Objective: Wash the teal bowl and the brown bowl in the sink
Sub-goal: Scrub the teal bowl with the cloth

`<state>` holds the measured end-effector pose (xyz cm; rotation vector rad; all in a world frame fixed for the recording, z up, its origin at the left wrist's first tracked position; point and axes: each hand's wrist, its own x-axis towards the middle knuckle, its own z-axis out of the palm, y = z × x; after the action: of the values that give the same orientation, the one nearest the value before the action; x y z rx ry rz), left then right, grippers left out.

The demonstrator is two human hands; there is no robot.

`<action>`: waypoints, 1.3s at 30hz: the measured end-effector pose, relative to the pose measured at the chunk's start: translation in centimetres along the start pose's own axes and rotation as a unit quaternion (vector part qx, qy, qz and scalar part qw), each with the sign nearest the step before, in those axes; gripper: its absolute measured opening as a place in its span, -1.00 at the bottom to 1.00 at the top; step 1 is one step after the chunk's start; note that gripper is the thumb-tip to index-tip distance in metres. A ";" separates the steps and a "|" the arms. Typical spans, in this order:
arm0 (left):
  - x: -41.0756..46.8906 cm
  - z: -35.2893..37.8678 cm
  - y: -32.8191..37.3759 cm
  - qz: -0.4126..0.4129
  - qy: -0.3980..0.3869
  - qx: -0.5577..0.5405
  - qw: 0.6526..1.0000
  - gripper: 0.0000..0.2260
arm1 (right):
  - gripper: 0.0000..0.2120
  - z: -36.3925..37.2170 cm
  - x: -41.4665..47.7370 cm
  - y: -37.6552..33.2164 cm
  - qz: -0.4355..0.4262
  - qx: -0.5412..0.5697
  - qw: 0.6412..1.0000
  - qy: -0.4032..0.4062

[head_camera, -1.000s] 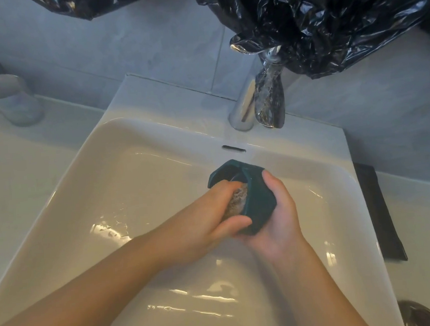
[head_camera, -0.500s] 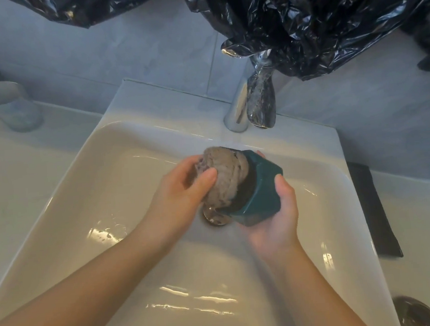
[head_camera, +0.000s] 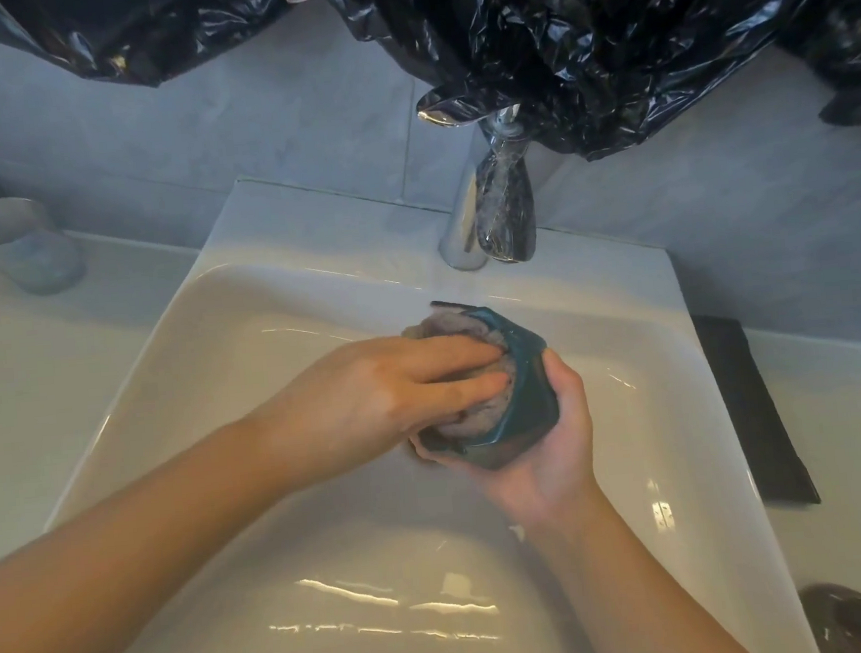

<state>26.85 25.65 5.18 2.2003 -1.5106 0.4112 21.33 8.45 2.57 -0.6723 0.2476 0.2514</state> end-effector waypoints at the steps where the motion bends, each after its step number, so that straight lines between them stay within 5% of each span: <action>1: 0.3 -0.1 -0.3 0.018 -0.019 0.018 1.000 -0.68 | -0.51 -0.1 0.1 0.0 -0.003 -0.004 1.000 -0.008; 4: 0.9 0.0 -0.1 0.001 -0.044 0.050 0.998 -0.71 | -0.42 0.0 0.3 0.3 -0.020 -0.030 0.999 -0.032; 7: 1.5 0.5 1.3 -0.126 0.000 0.046 0.991 -0.92 | -0.20 0.4 0.4 0.6 -0.052 -0.052 0.997 -0.029; 12: 2.8 0.7 2.9 -0.275 0.045 0.024 0.960 -0.71 | -0.12 0.4 0.2 0.3 -0.078 -0.048 0.996 -0.012; 16: 1.1 -2.0 3.0 -0.186 0.056 -0.013 0.981 -0.74 | -0.51 -0.3 0.0 -0.3 -0.076 -0.020 0.997 -0.023; 19: 0.3 -3.8 0.8 0.006 0.001 0.034 0.999 -0.75 | -0.51 -0.3 0.0 -0.2 -0.059 -0.014 0.998 -0.016; 22: 1.1 -4.1 -0.4 0.087 -0.087 0.092 0.988 -0.61 | -0.50 0.3 -0.1 0.4 -0.038 -0.025 0.998 -0.042; 26: 1.8 -2.4 -0.4 0.046 -0.058 0.119 0.990 -0.75 | -0.31 0.7 0.0 0.9 -0.015 -0.028 0.998 -0.047; 30: 1.4 0.0 -0.2 -0.085 0.011 0.151 0.985 -0.73 | -0.07 0.6 0.1 0.9 -0.004 -0.043 0.998 -0.045; 35: 0.9 -0.1 0.6 -0.188 0.051 0.098 0.976 -0.64 | -0.17 0.4 0.3 0.8 -0.001 -0.020 0.999 -0.048; 39: 0.0 -2.8 -0.5 -0.019 0.000 0.018 1.000 -0.77 | -0.40 0.2 0.4 0.5 -0.010 0.002 0.998 -0.068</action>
<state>27.33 27.22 7.46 2.2523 -1.4701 0.4307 21.53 9.05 2.31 -0.6506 0.1103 0.2768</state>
